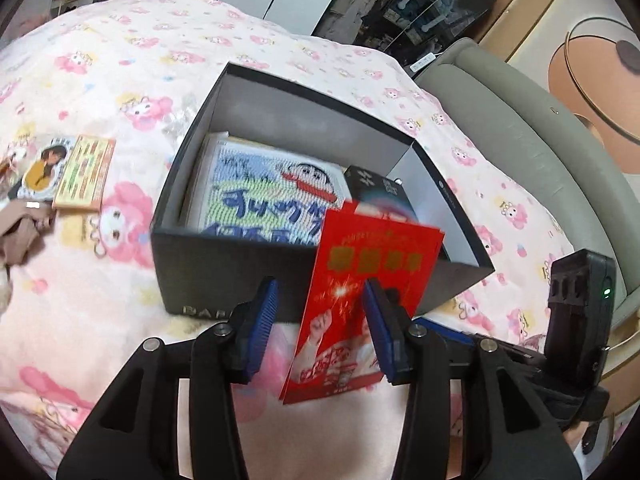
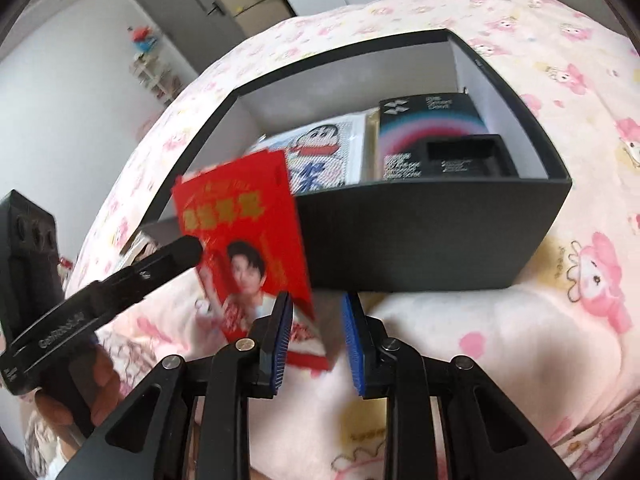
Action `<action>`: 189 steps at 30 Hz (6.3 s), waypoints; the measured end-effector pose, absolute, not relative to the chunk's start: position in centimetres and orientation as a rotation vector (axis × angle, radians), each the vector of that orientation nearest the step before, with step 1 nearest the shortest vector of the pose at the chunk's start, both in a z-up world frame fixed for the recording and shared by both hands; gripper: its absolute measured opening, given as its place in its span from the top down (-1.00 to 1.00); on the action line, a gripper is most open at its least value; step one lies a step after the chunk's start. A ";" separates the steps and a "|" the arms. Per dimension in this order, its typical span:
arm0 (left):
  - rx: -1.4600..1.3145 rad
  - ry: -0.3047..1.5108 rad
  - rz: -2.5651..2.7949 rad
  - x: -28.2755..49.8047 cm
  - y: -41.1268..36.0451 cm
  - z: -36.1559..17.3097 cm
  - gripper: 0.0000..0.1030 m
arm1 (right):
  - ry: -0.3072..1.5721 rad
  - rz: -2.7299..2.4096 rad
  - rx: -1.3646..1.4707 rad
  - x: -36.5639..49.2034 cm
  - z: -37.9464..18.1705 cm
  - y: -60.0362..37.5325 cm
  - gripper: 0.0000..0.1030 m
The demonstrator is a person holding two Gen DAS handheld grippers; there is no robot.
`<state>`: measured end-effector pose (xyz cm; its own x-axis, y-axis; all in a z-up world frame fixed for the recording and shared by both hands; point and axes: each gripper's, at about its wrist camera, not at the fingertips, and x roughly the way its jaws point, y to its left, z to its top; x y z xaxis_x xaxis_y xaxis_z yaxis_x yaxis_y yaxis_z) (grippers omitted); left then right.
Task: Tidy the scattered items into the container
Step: 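Carry the red card with the left gripper over the black box, then lower the red card into the box in front of the bead kit, then open the left gripper and lift both grippers away from the box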
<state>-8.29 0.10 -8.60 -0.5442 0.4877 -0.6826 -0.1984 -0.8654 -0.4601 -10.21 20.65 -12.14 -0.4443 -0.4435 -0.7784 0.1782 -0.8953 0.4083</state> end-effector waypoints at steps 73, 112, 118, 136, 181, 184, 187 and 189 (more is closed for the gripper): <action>-1.758 -0.254 2.326 -22.5 5.6 -10.4 0.27 | -0.286 -2.091 1.671 -24.1 -12.8 19.1 0.55; -1.852 -0.178 2.376 -24.3 2.9 -8.9 0.13 | -0.123 -2.332 1.636 -29.7 -9.7 18.4 0.36; -1.791 -0.105 2.368 -28.5 6.1 -9.8 0.42 | -0.035 -2.364 1.629 -29.7 -10.6 18.1 0.37; -1.827 0.109 2.234 -26.2 7.1 -10.9 0.19 | -0.049 -2.354 1.705 -29.6 -11.8 18.9 0.32; -1.692 -0.128 2.431 -23.3 4.0 -8.0 -0.23 | -0.151 -2.461 1.530 -23.4 -6.6 21.6 0.12; -1.524 -0.179 2.529 -21.2 3.9 -4.9 -0.25 | -0.145 -2.551 1.435 -21.2 -4.7 21.8 0.11; -1.391 -0.211 2.569 -19.2 3.8 -2.2 -0.27 | -0.175 -2.605 1.376 -18.6 -3.7 22.1 0.10; -1.343 -0.217 2.585 -17.0 3.8 -2.2 -0.28 | -0.209 -2.623 1.352 -16.9 -3.5 21.9 0.10</action>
<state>-16.97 3.79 -2.22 -0.5584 0.2610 -0.7875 -0.1262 -0.9649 -0.2303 -16.85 21.92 -3.52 -0.5690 -0.2261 -0.7906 0.0980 -0.9733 0.2078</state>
